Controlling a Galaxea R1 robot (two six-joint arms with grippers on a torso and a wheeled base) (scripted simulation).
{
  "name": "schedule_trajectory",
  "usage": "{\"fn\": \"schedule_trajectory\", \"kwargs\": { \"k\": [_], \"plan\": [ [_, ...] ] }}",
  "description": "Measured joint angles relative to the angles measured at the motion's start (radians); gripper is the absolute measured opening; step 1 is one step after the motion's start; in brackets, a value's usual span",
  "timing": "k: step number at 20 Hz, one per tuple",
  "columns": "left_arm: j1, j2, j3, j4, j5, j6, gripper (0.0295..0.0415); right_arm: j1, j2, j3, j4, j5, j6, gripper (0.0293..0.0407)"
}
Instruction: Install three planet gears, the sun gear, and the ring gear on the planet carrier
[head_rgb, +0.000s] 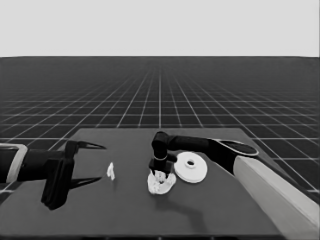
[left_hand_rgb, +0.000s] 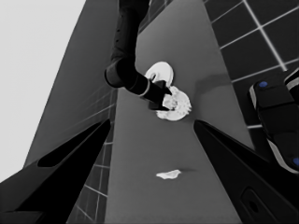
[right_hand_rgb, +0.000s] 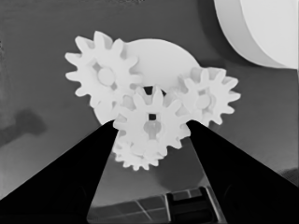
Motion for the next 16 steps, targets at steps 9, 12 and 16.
{"fn": "schedule_trajectory", "kwargs": {
  "k": [9,12,16],
  "plan": [
    [0.0,0.0,0.0,0.0,0.0,0.0,0.0385,0.0,0.0,0.0,0.0,0.0,0.094,0.0311],
    [0.0,0.0,0.0,0.0,0.0,0.0,0.0385,0.0,0.0,0.0,0.0,0.0,0.126,0.0311],
    [0.0,0.0,0.0,0.0,0.0,0.0,0.0385,0.0,0.0,0.0,0.0,0.0,0.168,0.0311]
  ]
}}
